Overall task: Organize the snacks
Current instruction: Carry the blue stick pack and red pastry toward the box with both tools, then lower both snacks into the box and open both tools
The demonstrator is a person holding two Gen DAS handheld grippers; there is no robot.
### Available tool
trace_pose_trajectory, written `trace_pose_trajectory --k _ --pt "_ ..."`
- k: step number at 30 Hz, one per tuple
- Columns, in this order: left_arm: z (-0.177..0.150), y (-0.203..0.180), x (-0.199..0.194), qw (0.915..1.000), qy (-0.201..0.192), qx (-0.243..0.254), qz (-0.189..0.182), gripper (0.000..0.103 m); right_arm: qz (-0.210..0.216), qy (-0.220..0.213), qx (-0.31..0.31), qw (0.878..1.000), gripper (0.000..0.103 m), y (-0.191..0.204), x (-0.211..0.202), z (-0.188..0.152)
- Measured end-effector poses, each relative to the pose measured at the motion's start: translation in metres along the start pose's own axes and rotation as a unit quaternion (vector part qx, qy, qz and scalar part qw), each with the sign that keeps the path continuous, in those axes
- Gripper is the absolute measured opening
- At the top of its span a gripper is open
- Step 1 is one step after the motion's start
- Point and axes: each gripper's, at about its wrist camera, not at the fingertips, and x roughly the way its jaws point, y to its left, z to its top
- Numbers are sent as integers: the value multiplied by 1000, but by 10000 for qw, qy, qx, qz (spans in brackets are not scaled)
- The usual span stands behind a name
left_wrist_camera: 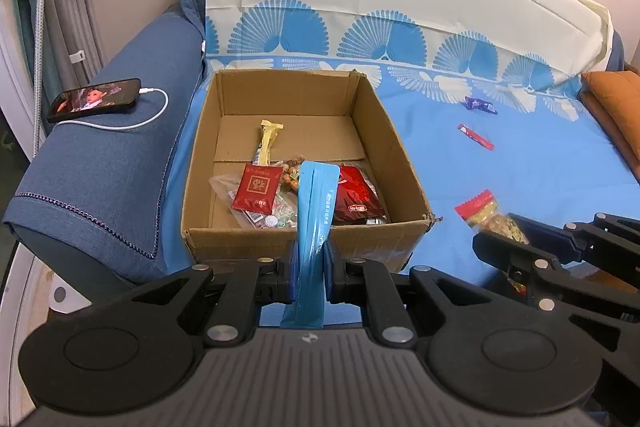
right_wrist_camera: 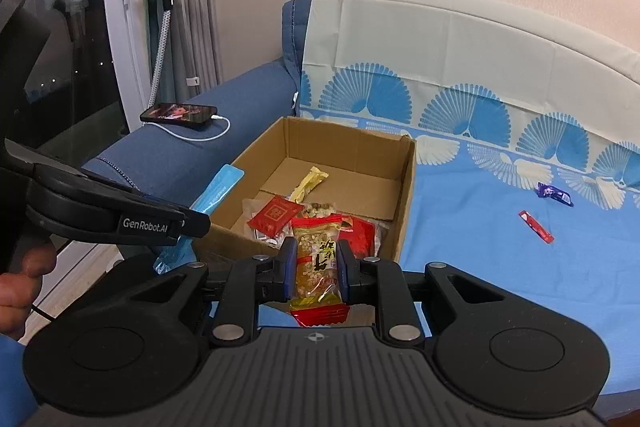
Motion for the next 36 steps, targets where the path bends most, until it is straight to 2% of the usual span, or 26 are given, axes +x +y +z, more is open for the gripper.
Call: trace_pose_trajectory --k 25,36 --pt "4 5 24 9997 191 -124 -8 14 -37 300 95 9995 23 0 18 -1" --pt "22 23 39 9994 196 -272 112 14 -156 349 146 9992 23 -6 38 6"
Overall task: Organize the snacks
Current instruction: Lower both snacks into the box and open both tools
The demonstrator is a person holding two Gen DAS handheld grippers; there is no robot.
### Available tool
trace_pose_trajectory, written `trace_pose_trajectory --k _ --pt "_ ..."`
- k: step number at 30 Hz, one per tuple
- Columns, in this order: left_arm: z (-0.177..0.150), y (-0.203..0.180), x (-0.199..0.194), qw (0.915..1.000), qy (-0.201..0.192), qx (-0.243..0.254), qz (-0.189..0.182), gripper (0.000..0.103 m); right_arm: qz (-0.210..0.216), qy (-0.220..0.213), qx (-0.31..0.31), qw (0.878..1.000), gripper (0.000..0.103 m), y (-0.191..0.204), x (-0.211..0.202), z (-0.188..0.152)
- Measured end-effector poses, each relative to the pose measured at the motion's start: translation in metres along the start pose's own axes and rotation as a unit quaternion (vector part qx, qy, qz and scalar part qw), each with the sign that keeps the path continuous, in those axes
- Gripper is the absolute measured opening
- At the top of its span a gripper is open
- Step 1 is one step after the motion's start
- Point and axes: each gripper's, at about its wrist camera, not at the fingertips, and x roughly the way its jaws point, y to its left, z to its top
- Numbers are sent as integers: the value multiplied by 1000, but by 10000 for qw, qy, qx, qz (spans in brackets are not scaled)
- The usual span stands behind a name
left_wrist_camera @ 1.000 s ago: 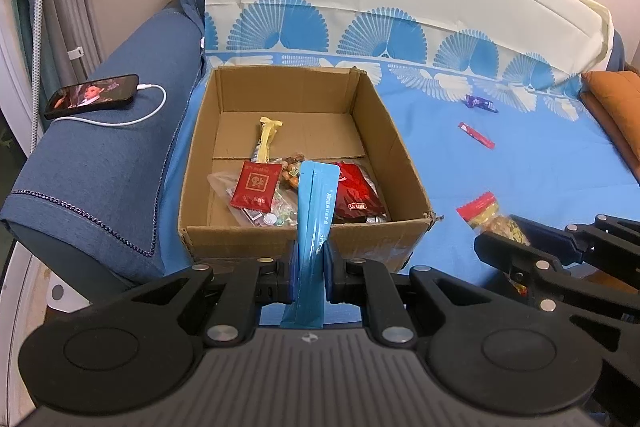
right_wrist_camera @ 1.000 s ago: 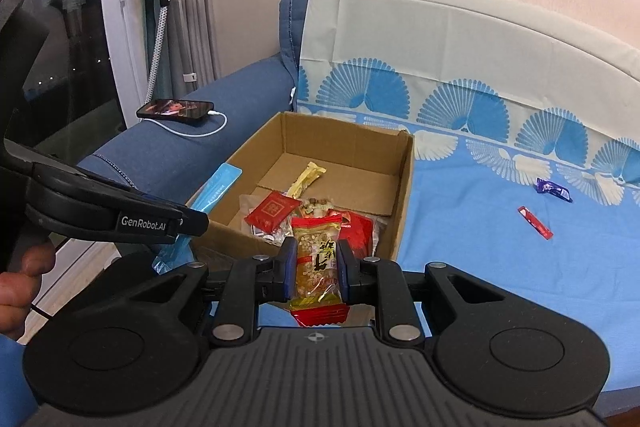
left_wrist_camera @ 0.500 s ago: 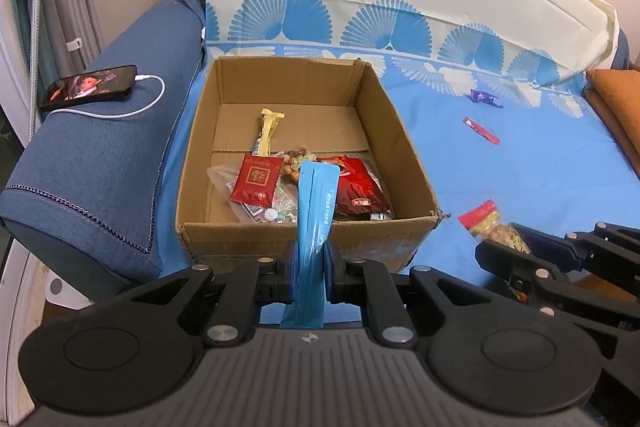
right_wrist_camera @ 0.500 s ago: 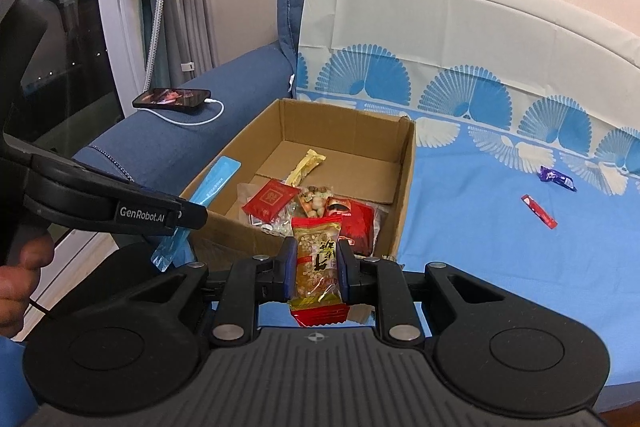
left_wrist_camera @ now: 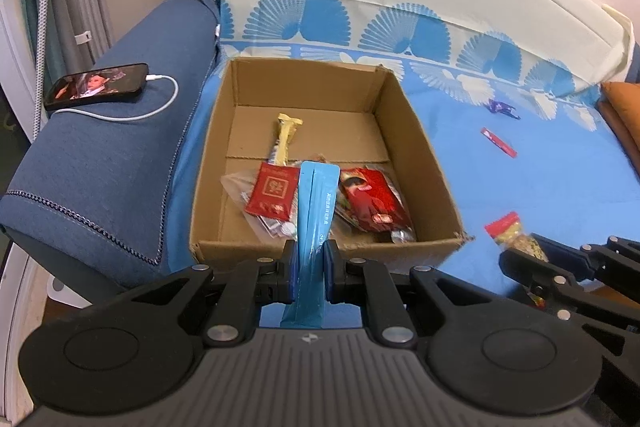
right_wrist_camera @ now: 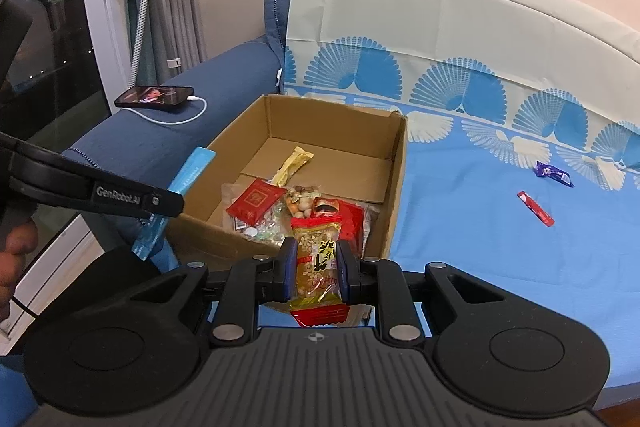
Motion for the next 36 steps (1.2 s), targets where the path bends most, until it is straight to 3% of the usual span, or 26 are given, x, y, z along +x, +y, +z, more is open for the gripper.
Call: trace_pose_trajectory --k 13,33,34,35,36 --pt "42 17 39 9999 2 -149 80 14 79 66 42 9999 23 -7 49 34" --pt "92 28 153 9981 471 -18 399 17 107 452 220 9987 23 -33 174 73" --pt "93 29 157 9979 466 -33 441 20 118 473 244 9985 23 -35 179 73" --pt "94 31 160 9979 452 -47 457 41 134 483 285 9983 23 -36 183 74" --pt "96 32 163 9977 442 -54 510 77 140 473 351 9982 28 -38 186 75"
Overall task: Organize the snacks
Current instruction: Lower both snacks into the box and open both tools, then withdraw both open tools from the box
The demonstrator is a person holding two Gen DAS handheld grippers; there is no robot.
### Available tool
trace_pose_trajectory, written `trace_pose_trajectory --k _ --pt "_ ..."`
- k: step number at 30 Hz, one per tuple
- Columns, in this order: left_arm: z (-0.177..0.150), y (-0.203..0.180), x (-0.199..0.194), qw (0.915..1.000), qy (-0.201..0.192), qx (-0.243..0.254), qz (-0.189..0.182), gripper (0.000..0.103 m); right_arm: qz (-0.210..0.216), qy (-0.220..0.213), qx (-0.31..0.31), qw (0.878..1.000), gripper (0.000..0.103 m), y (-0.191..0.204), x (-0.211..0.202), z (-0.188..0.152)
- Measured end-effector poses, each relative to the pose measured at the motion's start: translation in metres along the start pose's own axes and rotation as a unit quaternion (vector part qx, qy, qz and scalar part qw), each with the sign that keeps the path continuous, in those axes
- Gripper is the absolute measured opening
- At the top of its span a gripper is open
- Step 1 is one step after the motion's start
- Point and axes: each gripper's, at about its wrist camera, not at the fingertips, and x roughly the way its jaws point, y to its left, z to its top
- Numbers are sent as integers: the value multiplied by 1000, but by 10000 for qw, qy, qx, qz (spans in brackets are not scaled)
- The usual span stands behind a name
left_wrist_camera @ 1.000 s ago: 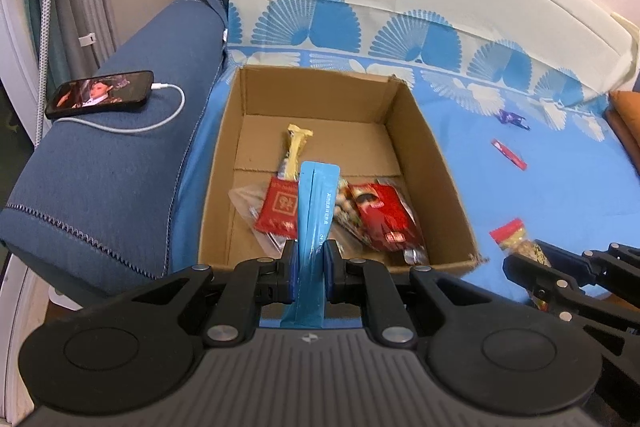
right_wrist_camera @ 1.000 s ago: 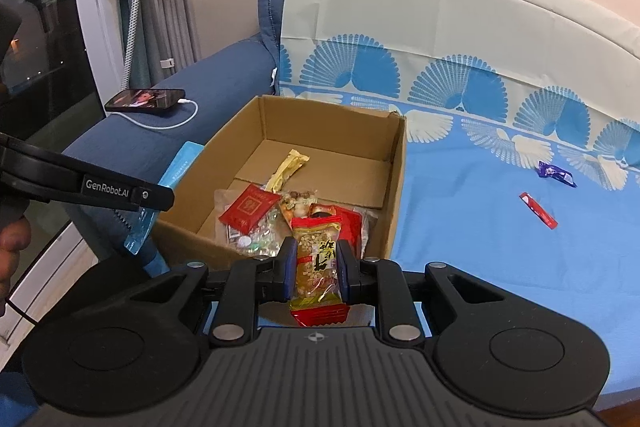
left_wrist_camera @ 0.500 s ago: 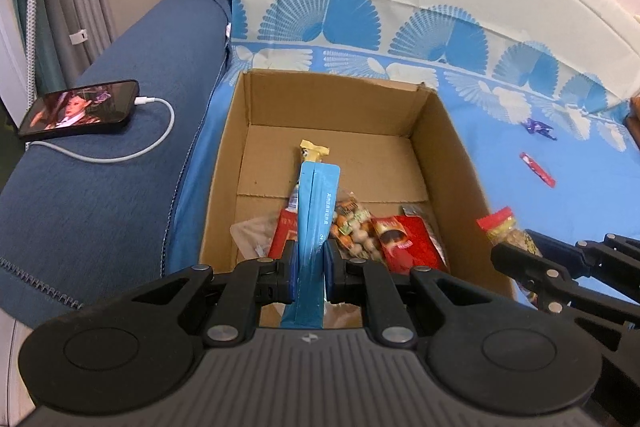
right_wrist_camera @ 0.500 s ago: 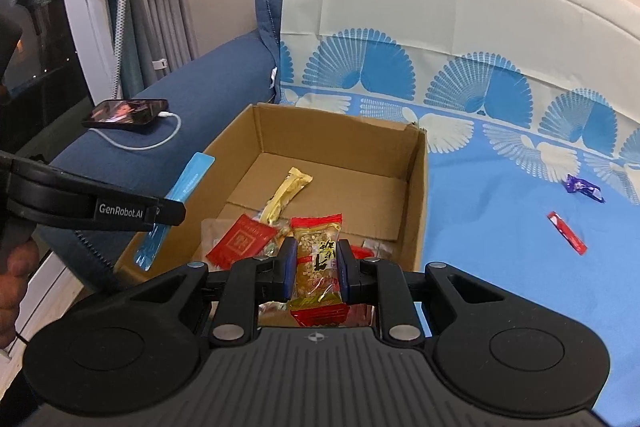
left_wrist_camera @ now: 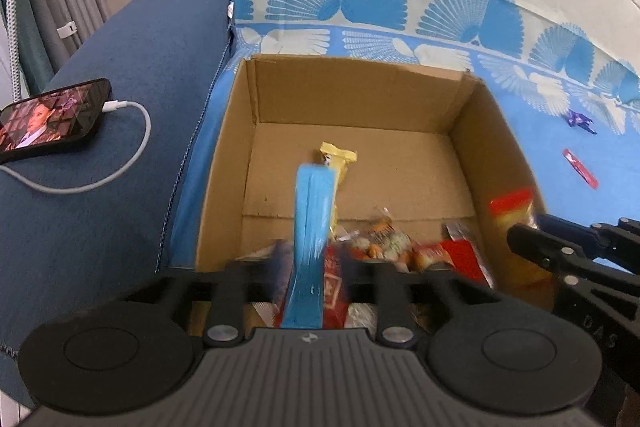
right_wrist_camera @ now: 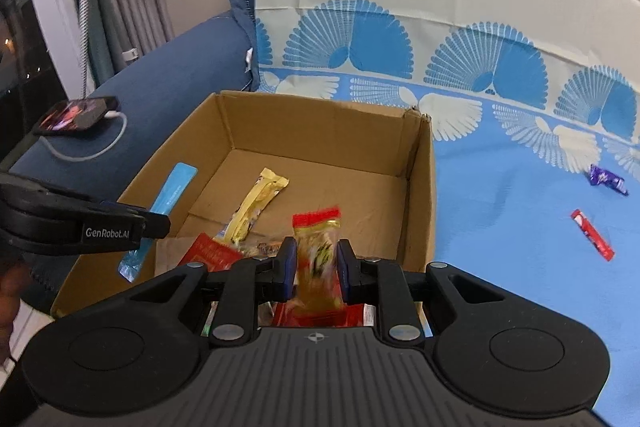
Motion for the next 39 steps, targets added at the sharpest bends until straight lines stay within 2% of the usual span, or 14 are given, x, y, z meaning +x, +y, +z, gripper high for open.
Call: trace_pose_trajectory --k 1,2,3,4,8,10,14,17,20,29,39 --pt "1 1 0 9999 -68 -38 108 93 6 1 51 10000 45 -2 3 2" --pt "1 3 -3 9993 -247 -109 245 102 -8 3 109 9999 54 -3 5 3" --pt "0 4 -8 9984 -437 -141 332 103 -38 -18 179 9998 67 -5 6 5" --pt "-1 4 -11 9979 -532 -70 363 103 -62 -48 245 9997 68 -7 6 6" --pt "-14 1 -22 9969 -482 257 571 103 2 45 365 9993 70 -6 -3 2" --pt "-26 0 -31 9974 -373 286 548 103 75 159 435 9989 72 -4 -13 -5" --pt "-54 -2 -58 9980 -272 137 561 103 28 297 471 9984 76 8 -41 -25" --pt "-76 -1 -80 9979 -301 -99 570 103 -35 239 408 9989 76 17 -69 -40" --pt "-93 -3 -98 9983 -297 -136 487 103 -68 118 262 9996 78 24 -97 -53" --pt "-117 -19 -153 9961 -778 -69 399 103 -153 -385 77 9991 81 34 -162 -79" --pt "-131 -30 -189 9919 -1197 87 418 103 -107 -806 67 9967 83 39 -198 -90"
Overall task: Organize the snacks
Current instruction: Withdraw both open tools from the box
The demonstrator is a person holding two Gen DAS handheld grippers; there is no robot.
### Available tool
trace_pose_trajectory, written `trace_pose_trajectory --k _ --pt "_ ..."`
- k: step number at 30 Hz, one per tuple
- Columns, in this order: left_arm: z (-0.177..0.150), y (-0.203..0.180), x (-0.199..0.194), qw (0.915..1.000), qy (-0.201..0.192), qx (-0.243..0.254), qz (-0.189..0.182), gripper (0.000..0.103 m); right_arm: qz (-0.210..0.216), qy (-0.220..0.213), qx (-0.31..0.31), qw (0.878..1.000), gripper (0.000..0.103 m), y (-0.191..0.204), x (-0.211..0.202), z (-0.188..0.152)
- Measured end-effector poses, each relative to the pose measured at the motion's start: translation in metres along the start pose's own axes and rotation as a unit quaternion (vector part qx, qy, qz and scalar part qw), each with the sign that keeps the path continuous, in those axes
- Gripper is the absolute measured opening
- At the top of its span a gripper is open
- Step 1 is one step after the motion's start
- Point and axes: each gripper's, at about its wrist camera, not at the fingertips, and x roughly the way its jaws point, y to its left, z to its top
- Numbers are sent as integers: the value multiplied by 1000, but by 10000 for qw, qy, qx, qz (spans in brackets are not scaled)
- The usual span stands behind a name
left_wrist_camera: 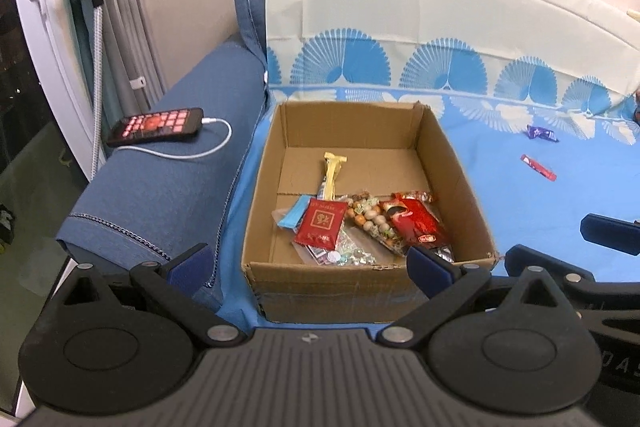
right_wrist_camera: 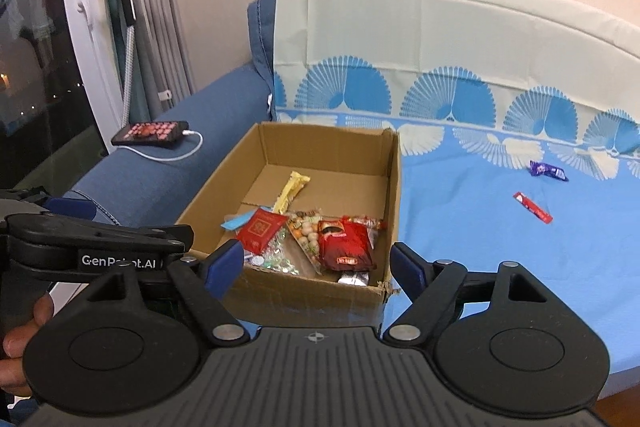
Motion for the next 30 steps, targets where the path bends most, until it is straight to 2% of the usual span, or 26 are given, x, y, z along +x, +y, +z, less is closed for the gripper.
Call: trace_pose_trajectory --k 15,30 --pt "-1 1 -10 9999 -116 41 14 103 47 -170 30 9998 84 2 -11 -3" --pt "10 -7 7 9998 70 130 93 103 52 -93 287 9995 84 -15 2 -2"
